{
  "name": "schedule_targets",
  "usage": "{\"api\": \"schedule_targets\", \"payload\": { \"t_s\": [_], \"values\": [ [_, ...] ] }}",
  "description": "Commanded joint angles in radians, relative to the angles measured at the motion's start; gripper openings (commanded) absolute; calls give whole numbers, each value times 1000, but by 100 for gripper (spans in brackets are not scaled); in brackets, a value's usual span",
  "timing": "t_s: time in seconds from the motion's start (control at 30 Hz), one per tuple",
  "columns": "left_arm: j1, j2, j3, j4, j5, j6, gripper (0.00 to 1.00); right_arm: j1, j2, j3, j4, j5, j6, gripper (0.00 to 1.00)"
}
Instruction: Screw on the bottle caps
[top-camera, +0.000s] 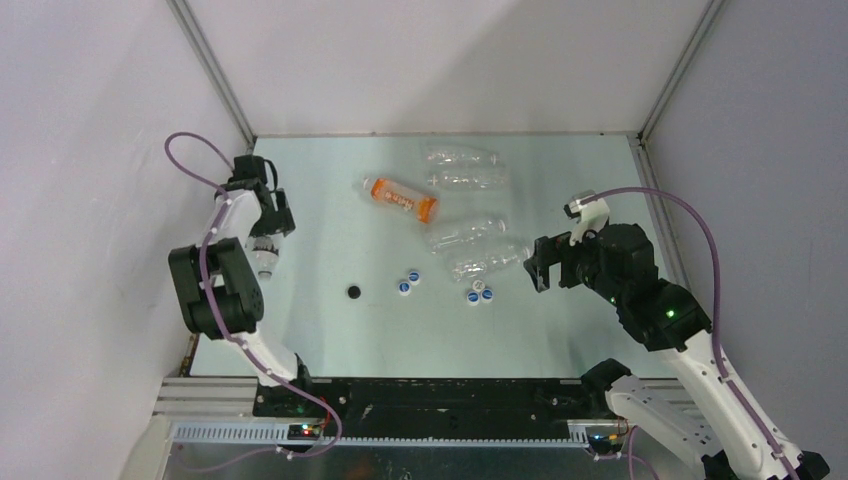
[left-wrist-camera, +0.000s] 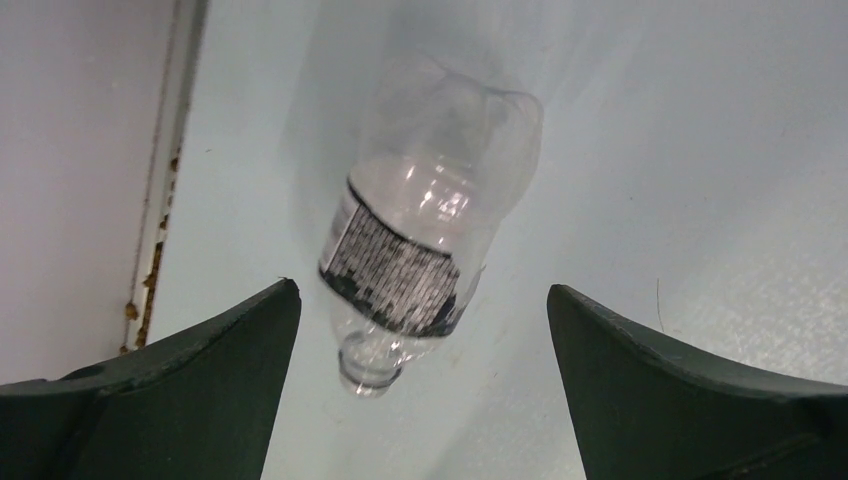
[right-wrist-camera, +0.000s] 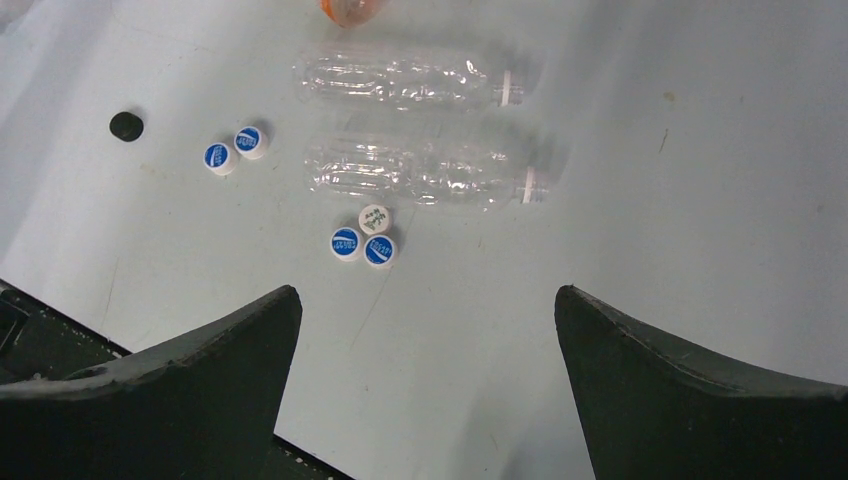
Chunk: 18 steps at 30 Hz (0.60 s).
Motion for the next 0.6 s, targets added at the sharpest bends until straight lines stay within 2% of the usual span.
{"api": "schedule_targets", "payload": {
  "t_s": [0.0, 0.27, 0.4, 0.57],
  "values": [
    [34, 67, 57, 65, 71, -13, 100, 0, 14, 4, 34, -45, -15, 100],
    [85, 162, 99, 81, 171, -40, 95, -1, 45, 4, 53, -75, -16, 100],
    [85, 171, 76, 80, 212, -53, 84, -1, 54, 4, 62, -77, -16, 100],
    [82, 125, -1, 74, 314, -78, 65, 2, 55, 4, 60, -88, -16, 100]
  ]
}}
